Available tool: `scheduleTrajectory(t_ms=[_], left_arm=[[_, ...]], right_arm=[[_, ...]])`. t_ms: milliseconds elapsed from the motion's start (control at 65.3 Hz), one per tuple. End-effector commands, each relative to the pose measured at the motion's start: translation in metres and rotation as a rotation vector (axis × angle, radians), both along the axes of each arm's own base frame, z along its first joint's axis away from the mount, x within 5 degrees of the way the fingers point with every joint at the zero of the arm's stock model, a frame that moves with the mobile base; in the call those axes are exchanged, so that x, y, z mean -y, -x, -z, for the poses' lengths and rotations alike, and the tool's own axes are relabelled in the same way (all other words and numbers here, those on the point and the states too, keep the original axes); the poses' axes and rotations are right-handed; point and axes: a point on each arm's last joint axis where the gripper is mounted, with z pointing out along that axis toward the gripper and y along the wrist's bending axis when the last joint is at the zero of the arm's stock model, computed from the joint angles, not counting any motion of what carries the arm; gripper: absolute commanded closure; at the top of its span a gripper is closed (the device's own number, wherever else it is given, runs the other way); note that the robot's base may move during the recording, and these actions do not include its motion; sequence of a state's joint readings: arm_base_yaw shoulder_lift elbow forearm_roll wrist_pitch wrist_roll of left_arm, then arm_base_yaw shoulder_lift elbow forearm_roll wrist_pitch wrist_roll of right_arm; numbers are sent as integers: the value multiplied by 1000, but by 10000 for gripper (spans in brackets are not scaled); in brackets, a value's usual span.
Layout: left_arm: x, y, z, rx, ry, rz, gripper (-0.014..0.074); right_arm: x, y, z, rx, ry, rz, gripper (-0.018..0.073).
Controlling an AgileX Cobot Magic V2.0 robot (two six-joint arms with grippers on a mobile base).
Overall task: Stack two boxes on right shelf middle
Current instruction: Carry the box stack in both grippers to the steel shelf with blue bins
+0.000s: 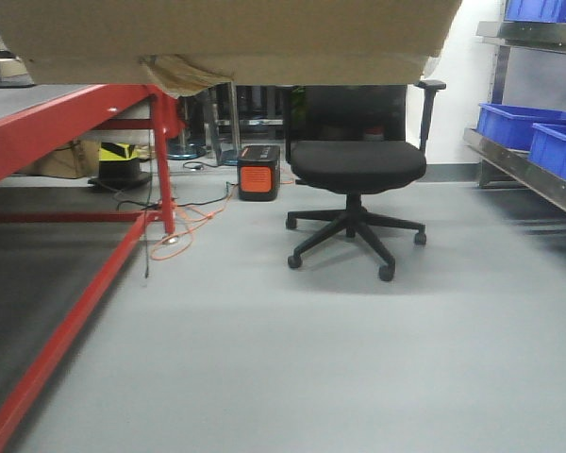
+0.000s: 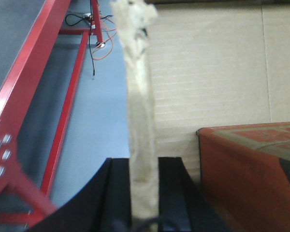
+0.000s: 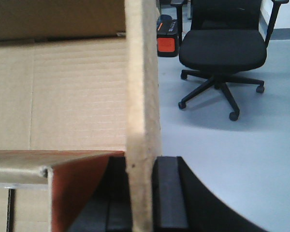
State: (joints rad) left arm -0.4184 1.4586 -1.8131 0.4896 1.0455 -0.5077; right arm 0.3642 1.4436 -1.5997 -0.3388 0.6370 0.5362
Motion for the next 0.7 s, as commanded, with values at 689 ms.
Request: scheduleTrajectory(t_ms=[689], left_arm=[[-3, 2, -8, 44, -2, 1, 708]], right_arm=[[2, 5, -17, 101, -19, -13, 712]])
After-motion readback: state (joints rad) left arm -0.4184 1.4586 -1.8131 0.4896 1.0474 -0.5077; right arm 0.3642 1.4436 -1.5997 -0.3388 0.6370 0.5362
